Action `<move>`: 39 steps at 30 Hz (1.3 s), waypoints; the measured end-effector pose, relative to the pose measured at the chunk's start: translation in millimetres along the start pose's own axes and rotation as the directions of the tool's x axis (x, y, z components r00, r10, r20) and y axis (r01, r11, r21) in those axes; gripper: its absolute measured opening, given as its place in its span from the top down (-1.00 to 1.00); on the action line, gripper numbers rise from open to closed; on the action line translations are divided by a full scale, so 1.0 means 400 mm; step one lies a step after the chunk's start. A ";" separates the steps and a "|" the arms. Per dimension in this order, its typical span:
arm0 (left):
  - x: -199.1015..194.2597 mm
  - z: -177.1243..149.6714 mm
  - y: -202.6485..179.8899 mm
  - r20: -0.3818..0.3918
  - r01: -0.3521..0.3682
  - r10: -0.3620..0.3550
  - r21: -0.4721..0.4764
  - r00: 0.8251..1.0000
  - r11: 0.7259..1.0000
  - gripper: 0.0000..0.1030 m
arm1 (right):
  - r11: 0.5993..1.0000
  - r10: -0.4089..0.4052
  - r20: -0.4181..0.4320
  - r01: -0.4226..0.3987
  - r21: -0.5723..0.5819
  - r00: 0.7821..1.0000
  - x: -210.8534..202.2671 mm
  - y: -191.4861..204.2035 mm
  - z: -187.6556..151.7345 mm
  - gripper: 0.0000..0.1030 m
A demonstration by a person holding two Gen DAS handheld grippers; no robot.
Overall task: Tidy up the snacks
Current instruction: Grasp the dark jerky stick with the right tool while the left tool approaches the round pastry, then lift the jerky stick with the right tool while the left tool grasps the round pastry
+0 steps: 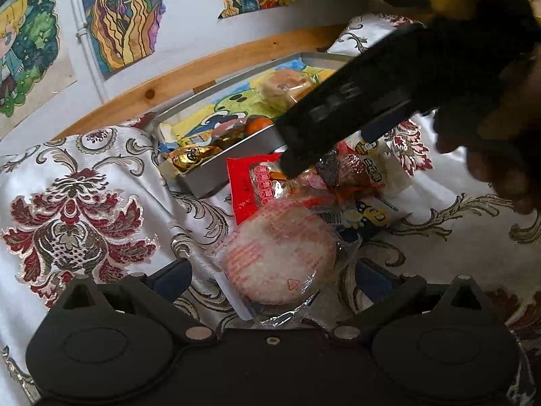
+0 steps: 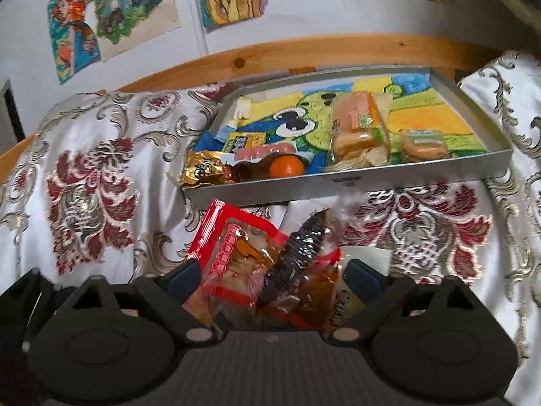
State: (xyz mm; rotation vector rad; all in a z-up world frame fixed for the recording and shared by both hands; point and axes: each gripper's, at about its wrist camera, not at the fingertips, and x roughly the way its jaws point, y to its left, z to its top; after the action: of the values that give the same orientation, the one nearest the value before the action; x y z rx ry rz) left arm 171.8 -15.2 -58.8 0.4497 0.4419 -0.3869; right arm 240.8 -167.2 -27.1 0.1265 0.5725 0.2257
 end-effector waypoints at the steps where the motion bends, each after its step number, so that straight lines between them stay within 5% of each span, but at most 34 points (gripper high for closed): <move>1: 0.003 0.000 0.002 -0.003 0.003 -0.003 -0.005 1.000 1.000 -0.98 | 1.000 -0.005 -0.009 0.005 0.001 1.000 0.013 0.003 0.002 -0.72; 7: 0.018 0.006 0.014 -0.001 0.010 -0.010 -0.032 1.000 0.999 -0.97 | 0.998 -0.064 -0.006 0.064 -0.023 0.998 0.039 0.012 -0.010 -0.48; 11: 0.016 0.009 0.006 0.010 0.030 -0.030 -0.009 0.999 1.000 -0.93 | 0.996 -0.083 0.011 0.083 -0.030 0.997 0.027 -0.011 -0.026 -0.08; 17: 0.018 0.014 -0.005 -0.032 0.102 -0.103 -0.017 0.994 0.995 -0.88 | 0.998 -0.067 -0.013 0.067 0.006 0.998 -0.006 -0.065 -0.050 0.25; 28: 0.008 0.013 0.017 -0.055 0.189 -0.211 -0.266 0.976 0.945 -0.76 | 0.994 -0.063 -0.053 0.058 -0.090 0.997 -0.099 -0.103 -0.135 0.44; 35: -0.017 0.010 -0.017 -0.073 0.209 -0.236 -0.270 0.969 0.940 -0.67 | 0.994 -0.053 -0.082 0.044 -0.099 0.995 -0.145 -0.121 -0.175 0.48; 39: -0.034 0.014 -0.027 -0.069 0.197 -0.227 -0.298 0.971 0.934 -0.67 | 0.998 -0.026 -0.039 0.023 -0.065 0.999 -0.156 -0.125 -0.172 0.30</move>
State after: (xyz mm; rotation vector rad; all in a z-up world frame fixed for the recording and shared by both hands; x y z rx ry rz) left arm 157.6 -23.5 -51.2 0.1354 0.6407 -0.5008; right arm 160.7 -227.1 -60.9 0.0524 0.6051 0.2233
